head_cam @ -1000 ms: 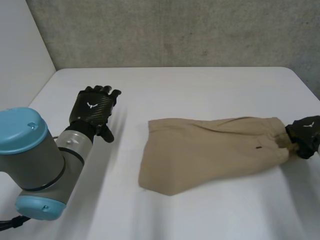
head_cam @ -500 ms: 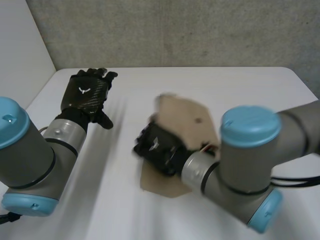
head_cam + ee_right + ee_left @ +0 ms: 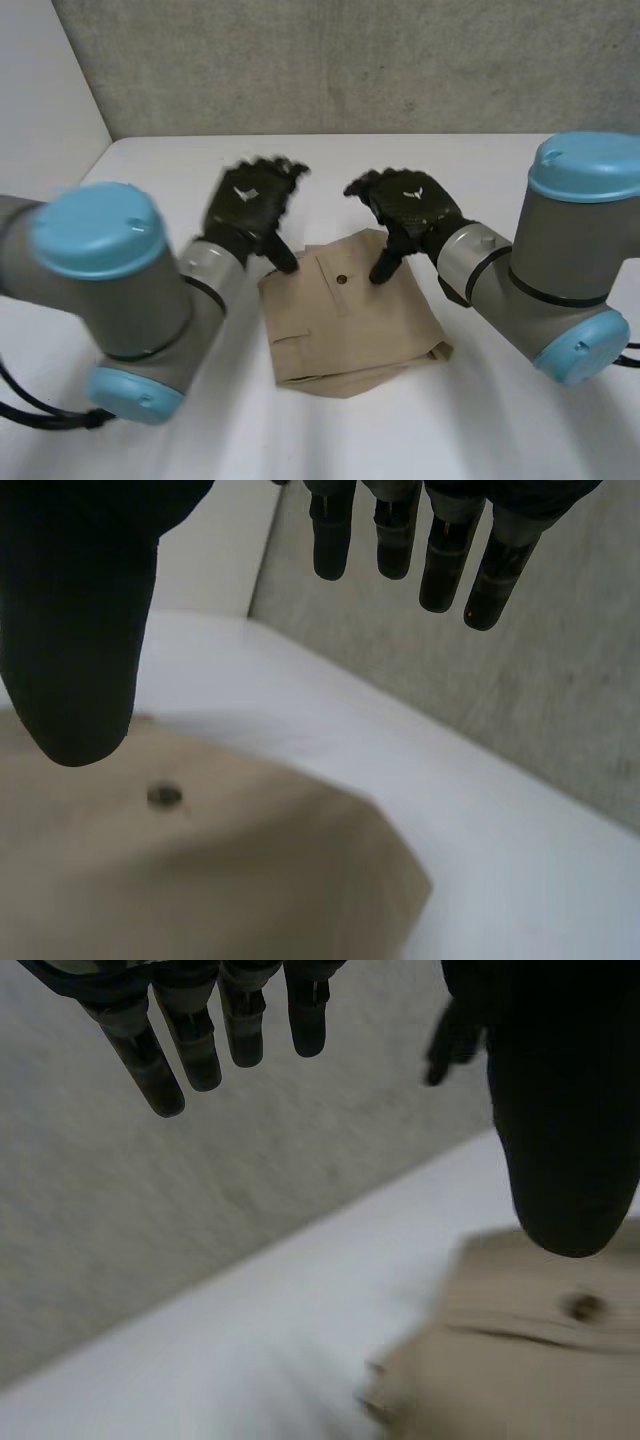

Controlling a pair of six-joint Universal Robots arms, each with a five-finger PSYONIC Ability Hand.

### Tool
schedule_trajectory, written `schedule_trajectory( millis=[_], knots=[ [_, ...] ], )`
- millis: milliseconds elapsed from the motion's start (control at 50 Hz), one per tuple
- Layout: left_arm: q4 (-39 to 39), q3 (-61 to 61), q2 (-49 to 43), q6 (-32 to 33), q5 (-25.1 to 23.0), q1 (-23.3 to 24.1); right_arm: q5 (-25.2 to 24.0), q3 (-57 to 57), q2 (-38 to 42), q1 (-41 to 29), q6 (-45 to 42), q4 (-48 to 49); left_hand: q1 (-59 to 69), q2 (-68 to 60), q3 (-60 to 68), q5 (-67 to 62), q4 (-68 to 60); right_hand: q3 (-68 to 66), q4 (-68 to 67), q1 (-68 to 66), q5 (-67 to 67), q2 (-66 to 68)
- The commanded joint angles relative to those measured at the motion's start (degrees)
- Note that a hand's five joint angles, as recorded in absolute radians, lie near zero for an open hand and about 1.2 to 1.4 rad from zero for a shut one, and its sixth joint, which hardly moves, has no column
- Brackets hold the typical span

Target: Fold the shorts.

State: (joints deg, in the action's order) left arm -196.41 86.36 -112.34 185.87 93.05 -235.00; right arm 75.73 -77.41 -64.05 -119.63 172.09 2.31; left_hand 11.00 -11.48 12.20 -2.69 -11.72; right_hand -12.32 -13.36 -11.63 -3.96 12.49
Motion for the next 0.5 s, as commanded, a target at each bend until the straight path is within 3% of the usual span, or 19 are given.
schedule_trajectory(
  millis=[20, 160, 300, 420, 500],
  knots=[
    [11.04, -6.82, -10.7, -7.27, 6.78, 5.51, 2.67, 3.84, 9.02, 1.16, -3.87, -7.31, -0.45, 0.93, -1.65, 2.13, 1.17, 2.32, 3.36, 1.63, 3.96, -2.49],
    [16.05, -7.52, -15.01, -9.12, 11.71, 7.45, 4.78, 3.58, 12.45, 3.09, -10.1, -11.19, -0.29, 0.76, -1.48, 1.97, 1.01, 2.32, 3.36, 1.63, 3.96, -2.49],
    [16.93, -7.35, -15.19, -8.86, 11.19, 8.42, 6.27, 2.79, 12.11, 3.53, -16.52, -11.45, -0.45, 0.93, -1.65, 2.14, 1.17, 2.32, 3.36, 1.63, 3.96, -2.49],
    [17.02, -9.54, -8.96, -8.24, 11.1, 8.6, 6.54, 3.49, 4.91, 3.0, -13.99, -9.61, -1.0, 1.48, -2.2, 2.69, 1.72, 2.32, 3.36, 1.63, 3.96, -2.49],
    [16.85, -11.91, -2.1, -7.89, 10.66, 7.81, 6.89, 3.58, -1.95, 2.91, -7.49, -4.25, -1.0, 1.48, -2.2, 2.69, 1.72, 2.32, 3.36, 1.63, 3.96, -2.49]
  ],
)
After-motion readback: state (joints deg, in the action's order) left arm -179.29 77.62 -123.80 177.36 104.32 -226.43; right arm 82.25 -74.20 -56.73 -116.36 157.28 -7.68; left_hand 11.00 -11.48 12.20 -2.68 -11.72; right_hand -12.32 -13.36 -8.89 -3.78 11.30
